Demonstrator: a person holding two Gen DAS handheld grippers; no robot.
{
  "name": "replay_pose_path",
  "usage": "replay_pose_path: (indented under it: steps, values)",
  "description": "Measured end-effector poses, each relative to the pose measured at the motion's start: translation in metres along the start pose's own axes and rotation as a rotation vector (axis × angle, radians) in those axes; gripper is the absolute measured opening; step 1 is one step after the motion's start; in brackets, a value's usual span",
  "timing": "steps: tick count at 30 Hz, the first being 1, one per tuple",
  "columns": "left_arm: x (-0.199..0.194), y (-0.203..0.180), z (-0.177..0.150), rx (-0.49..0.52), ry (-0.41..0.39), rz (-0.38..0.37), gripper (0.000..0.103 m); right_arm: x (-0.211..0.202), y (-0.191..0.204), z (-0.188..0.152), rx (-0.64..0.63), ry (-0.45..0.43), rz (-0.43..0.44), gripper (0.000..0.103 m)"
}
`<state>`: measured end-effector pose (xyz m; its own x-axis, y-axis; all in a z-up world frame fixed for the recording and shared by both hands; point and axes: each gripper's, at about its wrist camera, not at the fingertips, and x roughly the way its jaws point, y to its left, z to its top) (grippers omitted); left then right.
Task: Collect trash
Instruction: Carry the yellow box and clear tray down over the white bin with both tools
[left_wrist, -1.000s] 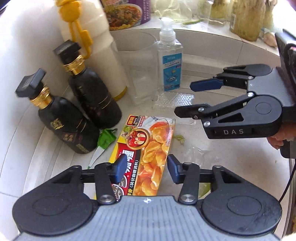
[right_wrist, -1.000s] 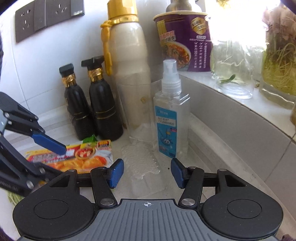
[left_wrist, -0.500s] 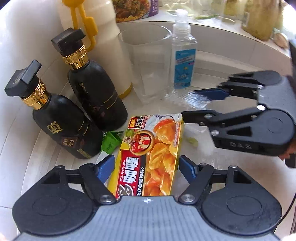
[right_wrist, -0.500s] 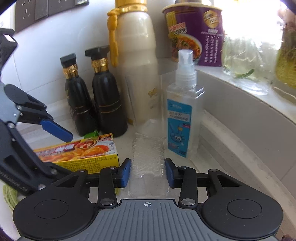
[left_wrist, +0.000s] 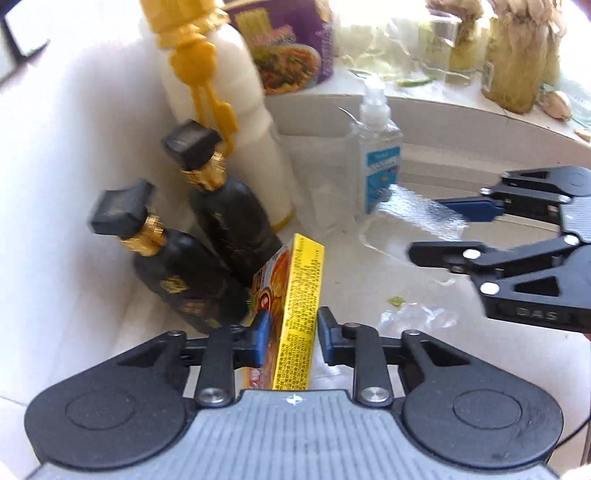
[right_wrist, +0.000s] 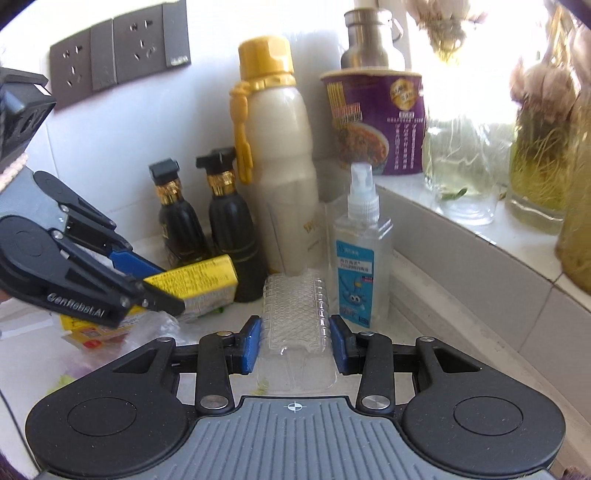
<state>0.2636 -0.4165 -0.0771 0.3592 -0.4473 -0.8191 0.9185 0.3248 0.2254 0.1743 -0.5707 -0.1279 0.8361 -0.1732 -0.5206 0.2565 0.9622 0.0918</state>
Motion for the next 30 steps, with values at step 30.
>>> replay_pose_path:
  steps: [30]
  values:
    - [-0.128, 0.035, -0.063, -0.166, -0.092, 0.033, 0.019, -0.108, 0.084, 0.039, -0.085, -0.045, 0.03, 0.038]
